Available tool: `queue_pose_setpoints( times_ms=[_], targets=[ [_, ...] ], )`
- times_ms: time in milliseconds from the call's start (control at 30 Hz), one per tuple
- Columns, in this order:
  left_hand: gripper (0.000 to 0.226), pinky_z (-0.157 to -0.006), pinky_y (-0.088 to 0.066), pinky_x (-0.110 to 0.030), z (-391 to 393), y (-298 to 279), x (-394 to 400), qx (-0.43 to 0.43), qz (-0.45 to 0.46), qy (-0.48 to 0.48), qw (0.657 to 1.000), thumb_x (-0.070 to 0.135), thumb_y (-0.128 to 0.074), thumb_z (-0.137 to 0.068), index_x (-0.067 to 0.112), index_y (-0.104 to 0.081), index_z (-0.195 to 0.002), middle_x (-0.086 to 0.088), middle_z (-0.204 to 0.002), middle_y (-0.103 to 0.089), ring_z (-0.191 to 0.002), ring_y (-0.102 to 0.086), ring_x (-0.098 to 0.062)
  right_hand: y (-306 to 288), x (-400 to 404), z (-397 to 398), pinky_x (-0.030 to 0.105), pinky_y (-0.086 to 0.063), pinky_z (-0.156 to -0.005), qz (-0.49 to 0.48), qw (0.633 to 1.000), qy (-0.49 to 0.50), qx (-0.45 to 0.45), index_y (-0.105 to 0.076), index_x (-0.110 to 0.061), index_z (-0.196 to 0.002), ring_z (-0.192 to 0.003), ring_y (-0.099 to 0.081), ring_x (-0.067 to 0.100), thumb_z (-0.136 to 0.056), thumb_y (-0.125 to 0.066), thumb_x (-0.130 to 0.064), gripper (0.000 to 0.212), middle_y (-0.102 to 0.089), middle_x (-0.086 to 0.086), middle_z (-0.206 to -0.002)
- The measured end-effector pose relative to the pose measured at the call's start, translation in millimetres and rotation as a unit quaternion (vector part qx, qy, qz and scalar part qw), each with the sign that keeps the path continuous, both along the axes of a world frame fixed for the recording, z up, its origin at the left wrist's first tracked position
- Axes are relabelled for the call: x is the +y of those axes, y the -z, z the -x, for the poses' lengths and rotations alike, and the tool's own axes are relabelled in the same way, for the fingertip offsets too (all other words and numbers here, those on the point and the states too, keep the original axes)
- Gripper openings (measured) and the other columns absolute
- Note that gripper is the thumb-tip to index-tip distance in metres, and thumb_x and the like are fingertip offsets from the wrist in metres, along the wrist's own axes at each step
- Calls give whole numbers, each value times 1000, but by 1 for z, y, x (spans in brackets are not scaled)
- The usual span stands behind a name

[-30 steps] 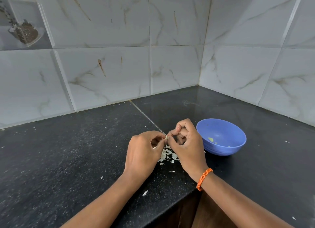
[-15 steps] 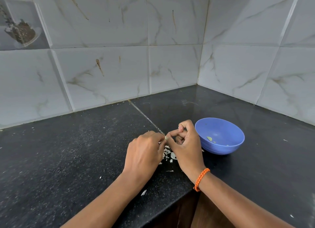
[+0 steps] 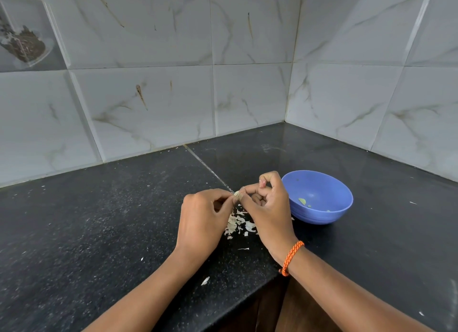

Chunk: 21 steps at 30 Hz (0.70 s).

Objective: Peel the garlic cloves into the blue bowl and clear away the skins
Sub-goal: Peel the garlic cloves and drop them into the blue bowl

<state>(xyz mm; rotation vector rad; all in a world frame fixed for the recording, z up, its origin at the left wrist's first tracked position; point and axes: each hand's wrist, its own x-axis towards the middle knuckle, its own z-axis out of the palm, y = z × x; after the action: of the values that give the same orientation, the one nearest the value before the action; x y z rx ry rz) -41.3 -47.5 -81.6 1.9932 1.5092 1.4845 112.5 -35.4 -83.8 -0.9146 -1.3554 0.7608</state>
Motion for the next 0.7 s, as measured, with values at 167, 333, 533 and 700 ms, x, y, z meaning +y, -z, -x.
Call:
queue_pose_setpoints(
  times_ms=[167,333,533,700],
  targets=[
    [9,-72,-66,-44,3,3,3,-105,59,39,992,25,-80,-99,26,-85,-92,10,-75,-79,-72,-78,-11,5,-1,1,53,-53,-72,-16,1000,16,-6,-43,-28,-97,-73,-56,42,-93,-74,-3,41,-72,16,-95],
    [12,-65,-65,-45,3,6,7,-139,94,72,983,23,-73,-104,23,-80,-94,1,-81,-78,-65,-77,-22,6,-2,0,33,-48,-63,-21,999,26,-24,-43,-23,-99,-64,-47,17,-93,-75,-2,38,-73,7,-88],
    [16,-46,-49,-33,3,2,3,-181,135,95,969,25,-70,-107,19,-78,-94,-6,-86,-75,-52,-71,-31,7,-1,2,34,-56,-73,-19,999,25,-15,-49,-18,-104,-77,-64,24,-94,-74,-3,31,-71,1,-87],
    [15,-48,-43,-25,4,3,5,-186,142,90,968,28,-69,-107,22,-77,-95,-7,-80,-72,-45,-63,-29,9,-1,3,34,-57,-74,-45,996,34,-63,-53,-21,-112,-81,-66,21,-98,-68,-2,27,-68,-9,-95]
  ],
)
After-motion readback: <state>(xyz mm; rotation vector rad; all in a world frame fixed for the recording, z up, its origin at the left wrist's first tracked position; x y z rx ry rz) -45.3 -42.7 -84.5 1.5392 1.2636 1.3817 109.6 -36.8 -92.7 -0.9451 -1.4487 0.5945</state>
